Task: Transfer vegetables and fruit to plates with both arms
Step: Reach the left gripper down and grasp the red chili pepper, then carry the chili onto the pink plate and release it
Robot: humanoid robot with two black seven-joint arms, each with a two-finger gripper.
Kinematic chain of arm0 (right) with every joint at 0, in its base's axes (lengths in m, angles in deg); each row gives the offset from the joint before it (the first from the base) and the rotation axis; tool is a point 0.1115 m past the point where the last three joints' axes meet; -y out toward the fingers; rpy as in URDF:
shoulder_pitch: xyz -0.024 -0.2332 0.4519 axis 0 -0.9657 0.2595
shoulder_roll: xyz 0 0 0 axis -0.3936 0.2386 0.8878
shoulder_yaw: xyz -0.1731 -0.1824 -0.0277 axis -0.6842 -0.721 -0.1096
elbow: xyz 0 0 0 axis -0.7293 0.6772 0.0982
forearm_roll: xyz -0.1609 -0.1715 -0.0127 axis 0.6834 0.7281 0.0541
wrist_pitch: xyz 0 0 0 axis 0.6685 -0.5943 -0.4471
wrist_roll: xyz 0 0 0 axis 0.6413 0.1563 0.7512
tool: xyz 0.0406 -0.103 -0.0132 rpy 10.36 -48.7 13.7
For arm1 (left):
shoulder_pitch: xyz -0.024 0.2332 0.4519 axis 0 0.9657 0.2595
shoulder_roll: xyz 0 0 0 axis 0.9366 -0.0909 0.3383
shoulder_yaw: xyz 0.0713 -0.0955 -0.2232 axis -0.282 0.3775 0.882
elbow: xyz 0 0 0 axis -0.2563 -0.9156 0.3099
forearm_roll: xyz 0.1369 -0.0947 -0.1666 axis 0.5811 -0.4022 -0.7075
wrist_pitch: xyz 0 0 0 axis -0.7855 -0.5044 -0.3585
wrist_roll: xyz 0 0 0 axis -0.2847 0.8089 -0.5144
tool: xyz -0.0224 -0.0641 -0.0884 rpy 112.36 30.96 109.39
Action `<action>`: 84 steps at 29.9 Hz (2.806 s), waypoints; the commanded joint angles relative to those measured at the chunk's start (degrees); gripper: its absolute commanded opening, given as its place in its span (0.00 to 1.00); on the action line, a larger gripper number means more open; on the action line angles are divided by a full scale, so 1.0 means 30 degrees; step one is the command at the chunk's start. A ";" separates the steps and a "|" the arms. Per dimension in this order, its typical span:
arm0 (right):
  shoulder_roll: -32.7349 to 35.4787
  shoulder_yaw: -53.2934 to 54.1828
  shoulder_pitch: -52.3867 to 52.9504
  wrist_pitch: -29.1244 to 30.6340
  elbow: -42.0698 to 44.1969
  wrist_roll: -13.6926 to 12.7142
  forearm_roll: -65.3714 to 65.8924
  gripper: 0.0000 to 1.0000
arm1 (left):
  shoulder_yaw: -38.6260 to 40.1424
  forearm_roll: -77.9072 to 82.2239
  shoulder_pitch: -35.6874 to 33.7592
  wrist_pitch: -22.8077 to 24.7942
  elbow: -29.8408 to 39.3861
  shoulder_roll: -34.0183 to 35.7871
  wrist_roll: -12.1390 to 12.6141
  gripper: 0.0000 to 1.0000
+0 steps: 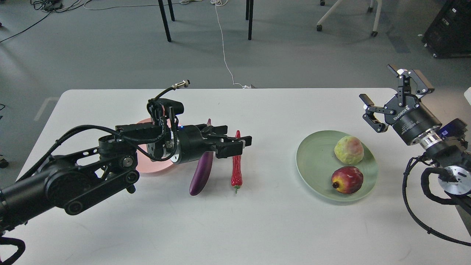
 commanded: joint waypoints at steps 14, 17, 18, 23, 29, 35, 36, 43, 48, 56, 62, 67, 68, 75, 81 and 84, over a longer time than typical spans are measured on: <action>0.0354 0.1615 -0.1756 0.0479 0.0020 0.0001 -0.0011 0.98 | -0.6350 0.0263 -0.4790 0.1613 -0.6686 -0.4636 0.2874 0.98; 0.0354 0.1704 -0.1786 0.0479 0.0020 0.0001 -0.0011 0.98 | -0.6409 0.0263 -0.4703 0.1730 -0.7126 -0.4900 0.2932 0.97; 0.0354 0.1733 -0.1815 0.0450 0.0020 0.0001 -0.0011 0.98 | -0.6468 0.0263 -0.4702 0.1847 -0.7272 -0.5046 0.3077 0.97; 0.0354 0.1762 -0.1786 0.0450 0.0020 0.0001 -0.0011 0.98 | -0.6498 0.0146 -0.4469 0.2111 -0.7800 -0.5281 0.3489 0.96; 0.0354 0.1762 -0.1815 0.0450 0.0020 0.0001 -0.0011 0.98 | -0.6469 0.0146 -0.3941 0.2170 -0.8093 -0.5574 0.3547 0.95; 0.0354 0.1762 -0.1815 0.0450 0.0020 0.0001 -0.0011 0.98 | -0.6497 0.0117 -0.3882 0.2141 -0.8708 -0.6540 0.3547 0.90; 0.0354 0.1762 -0.1815 0.0450 0.0020 0.0001 -0.0011 0.98 | -0.6498 0.0117 -0.3882 0.2141 -0.8738 -0.6629 0.3547 0.89; 0.0354 0.1791 -0.1845 0.0450 0.0020 0.0001 -0.0011 0.98 | -0.6469 0.0117 -0.3736 0.2111 -0.9236 -0.7098 0.3547 0.66; 0.0354 0.1791 -0.1874 0.0450 0.0049 0.0001 -0.0011 0.98 | -0.6468 0.0088 -0.3706 0.2111 -0.9237 -0.7128 0.4365 0.22; 0.0354 0.1791 -0.1874 0.0450 0.0049 0.0001 0.0018 0.98 | -0.6206 -0.0205 -0.3735 0.1966 -0.9032 -0.7626 0.4602 0.08; 0.0354 0.1762 -0.1874 0.0421 0.0049 0.0001 0.0018 0.98 | -0.5650 -0.2106 -0.4640 0.1936 -0.8329 -0.7246 0.4573 0.08; 0.0354 0.1733 -0.1903 0.0450 0.0049 0.0001 0.0047 0.98 | -0.5384 -0.2872 -0.5697 0.2023 -0.7539 -0.4382 0.3931 0.09; 0.0354 0.1733 -0.1932 0.0450 0.0049 0.0001 0.0047 0.98 | -0.5413 -0.2872 -0.5698 0.2082 -0.7421 -0.3649 0.3580 0.10; 0.0295 0.1704 -0.1962 0.0450 0.0049 0.0001 0.0047 0.98 | -0.6057 -0.2638 -0.4910 0.1965 -0.7624 0.1188 0.1645 0.11; 0.0295 0.1674 -0.1962 0.0450 0.0078 0.0001 0.0047 0.98 | -0.6087 -0.2725 -0.3825 0.1147 -0.9468 0.2394 0.0561 0.21; 0.0295 0.1674 -0.1962 0.0450 0.0078 0.0001 0.0077 0.98 | -0.6087 -0.2813 -0.3648 0.0852 -0.9705 0.2365 0.0267 0.46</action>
